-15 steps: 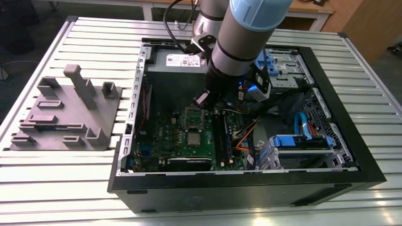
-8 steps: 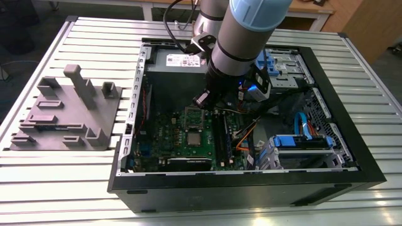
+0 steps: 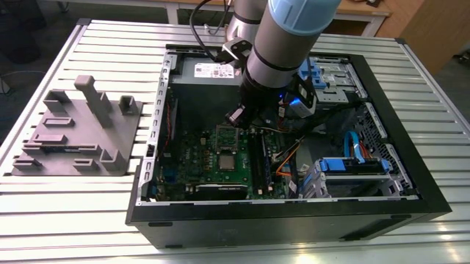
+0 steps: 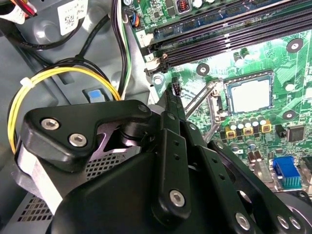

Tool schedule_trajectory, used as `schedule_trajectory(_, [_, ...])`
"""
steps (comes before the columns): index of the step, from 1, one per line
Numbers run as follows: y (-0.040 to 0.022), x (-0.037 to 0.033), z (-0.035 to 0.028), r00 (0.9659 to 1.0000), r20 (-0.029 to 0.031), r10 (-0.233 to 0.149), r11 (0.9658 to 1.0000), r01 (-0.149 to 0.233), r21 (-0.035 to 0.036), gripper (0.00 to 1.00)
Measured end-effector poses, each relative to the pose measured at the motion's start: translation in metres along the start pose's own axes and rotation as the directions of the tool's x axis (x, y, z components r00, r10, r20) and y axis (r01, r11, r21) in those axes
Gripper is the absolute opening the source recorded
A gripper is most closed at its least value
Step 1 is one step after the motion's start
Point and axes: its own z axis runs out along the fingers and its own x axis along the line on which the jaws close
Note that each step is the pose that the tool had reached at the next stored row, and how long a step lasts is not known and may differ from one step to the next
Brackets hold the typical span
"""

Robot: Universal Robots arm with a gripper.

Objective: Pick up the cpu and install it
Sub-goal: 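Close the cpu cover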

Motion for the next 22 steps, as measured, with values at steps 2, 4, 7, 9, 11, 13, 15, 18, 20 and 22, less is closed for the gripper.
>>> schedule_trajectory(2, [0.0004, 0.0002, -0.0012, 1.0, -0.0016, -0.009, 1.0, 0.009, -0.0002, 0.1])
schedule_trajectory(4, [0.0008, 0.0003, -0.0022, 0.9998, -0.0032, -0.018, 0.9998, 0.018, -0.0005, 0.1])
schedule_trajectory(7, [0.0013, 0.0003, -0.004, 0.9995, -0.0059, -0.032, 0.9995, 0.032, -0.0008, 0.1])
schedule_trajectory(9, [0.0016, 0.0004, -0.005, 0.9991, -0.0074, -0.041, 0.9992, 0.041, -0.0011, 0.1])
schedule_trajectory(11, [0.0019, 0.0004, -0.0058, 0.9988, -0.0088, -0.048, 0.9988, 0.048, -0.0014, 0.1])
schedule_trajectory(13, [0.0023, 0.0005, -0.0065, 0.9984, -0.0102, -0.056, 0.9984, 0.056, -0.0015, 0.1])
schedule_trajectory(15, [0.0027, 0.0006, -0.007, 0.9978, -0.0118, -0.066, 0.9978, 0.066, -0.002, 0.1])
schedule_trajectory(18, [0.0031, 0.0008, -0.0078, 0.9968, -0.0144, -0.079, 0.9969, 0.079, -0.0024, 0.1])
schedule_trajectory(20, [0.0033, 0.0008, -0.0083, 0.9959, -0.0163, -0.089, 0.996, 0.089, -0.0027, 0.1])
schedule_trajectory(22, [0.0035, 0.0008, -0.0089, 0.9948, -0.0181, -0.1, 0.995, 0.1, -0.0032, 0.1])
